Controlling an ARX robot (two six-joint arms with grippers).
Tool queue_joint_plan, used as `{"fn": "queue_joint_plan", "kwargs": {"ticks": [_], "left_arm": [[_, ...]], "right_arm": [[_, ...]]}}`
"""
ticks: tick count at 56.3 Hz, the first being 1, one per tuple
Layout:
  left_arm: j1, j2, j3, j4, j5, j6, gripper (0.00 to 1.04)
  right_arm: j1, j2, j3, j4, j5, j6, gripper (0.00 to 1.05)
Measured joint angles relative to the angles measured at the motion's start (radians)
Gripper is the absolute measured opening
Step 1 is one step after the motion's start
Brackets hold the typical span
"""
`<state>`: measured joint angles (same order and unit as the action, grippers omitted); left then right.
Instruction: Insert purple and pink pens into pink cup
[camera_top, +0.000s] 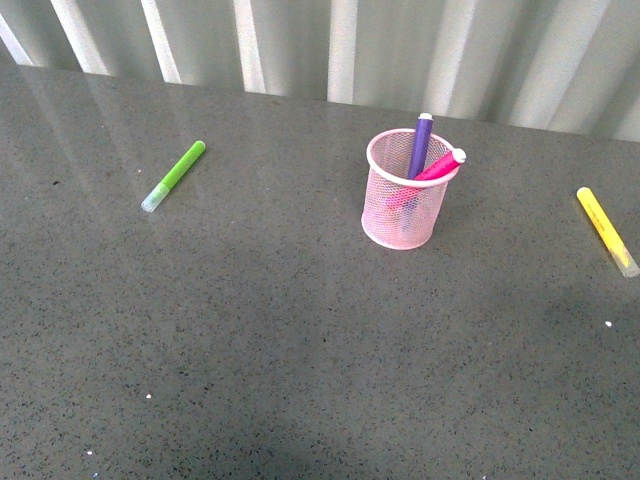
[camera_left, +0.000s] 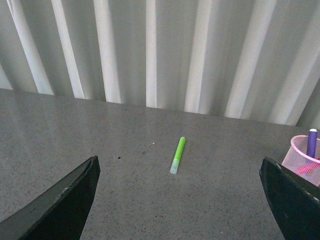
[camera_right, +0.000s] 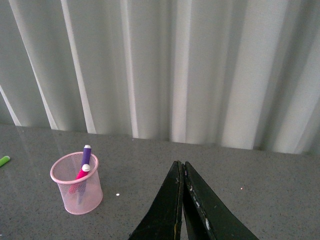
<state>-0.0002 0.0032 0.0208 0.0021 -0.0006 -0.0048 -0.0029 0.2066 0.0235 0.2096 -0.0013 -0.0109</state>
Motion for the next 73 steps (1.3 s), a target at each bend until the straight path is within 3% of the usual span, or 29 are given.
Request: {"fn": "queue_joint_plan", "kwargs": {"ticks": [8,14,31,57,62,73], "left_arm": [[0.000,0.000,0.000,0.000,0.000,0.000,0.98],[0.000,0.000,0.000,0.000,0.000,0.000,0.98],[0.000,-0.002,0.000,-0.002,0.000,0.000,0.98],[0.000,-0.002,0.000,-0.002,0.000,0.000,0.98],[0.000,-0.002,0.000,-0.002,0.000,0.000,0.98],[0.000,-0.002,0.000,-0.002,0.000,0.000,0.98]], "right_arm": [[0.000,-0.031,0.000,-0.030,0.000,0.000,0.03],[0.000,-0.167,0.000,-0.200,0.000,0.000,0.03],[0.000,-0.202,0.000,-0.208,0.000,0.000,0.03],[0.000,-0.203,0.000,-0.208,0.000,0.000,0.79],[0.000,-0.202,0.000,-0.208,0.000,0.000,0.98],[0.000,-0.203,0.000,-0.208,0.001,0.004,0.98]]}}
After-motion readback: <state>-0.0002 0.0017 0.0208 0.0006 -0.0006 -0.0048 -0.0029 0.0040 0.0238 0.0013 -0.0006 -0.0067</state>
